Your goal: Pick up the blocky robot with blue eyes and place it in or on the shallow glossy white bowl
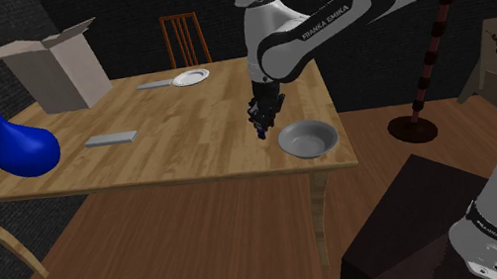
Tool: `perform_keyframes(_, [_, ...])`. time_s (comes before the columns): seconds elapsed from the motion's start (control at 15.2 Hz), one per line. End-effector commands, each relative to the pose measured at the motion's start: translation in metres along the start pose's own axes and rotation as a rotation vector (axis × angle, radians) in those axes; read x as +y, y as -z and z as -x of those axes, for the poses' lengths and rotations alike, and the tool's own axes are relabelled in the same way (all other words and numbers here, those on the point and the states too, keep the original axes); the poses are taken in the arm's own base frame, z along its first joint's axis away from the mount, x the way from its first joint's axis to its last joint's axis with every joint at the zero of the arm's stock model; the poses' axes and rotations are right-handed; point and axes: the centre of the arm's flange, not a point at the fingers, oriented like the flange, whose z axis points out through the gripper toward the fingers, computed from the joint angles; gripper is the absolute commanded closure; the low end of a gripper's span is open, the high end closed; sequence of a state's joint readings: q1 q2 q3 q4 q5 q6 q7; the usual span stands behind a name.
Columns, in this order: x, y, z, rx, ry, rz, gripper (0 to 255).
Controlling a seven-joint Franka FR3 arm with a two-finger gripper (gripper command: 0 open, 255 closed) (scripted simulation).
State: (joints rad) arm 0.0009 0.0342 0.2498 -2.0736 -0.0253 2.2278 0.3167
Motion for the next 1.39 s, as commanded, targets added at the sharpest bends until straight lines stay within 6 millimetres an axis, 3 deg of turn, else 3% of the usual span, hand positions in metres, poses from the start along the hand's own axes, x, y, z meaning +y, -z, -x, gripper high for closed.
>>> perform_keyframes(0.0, [0.0,0.0,0.0,-0.001,0.0,0.0,255])
perform_keyframes(1.32, [-0.002,0.099,-0.012,0.0,0.0,0.0,255])
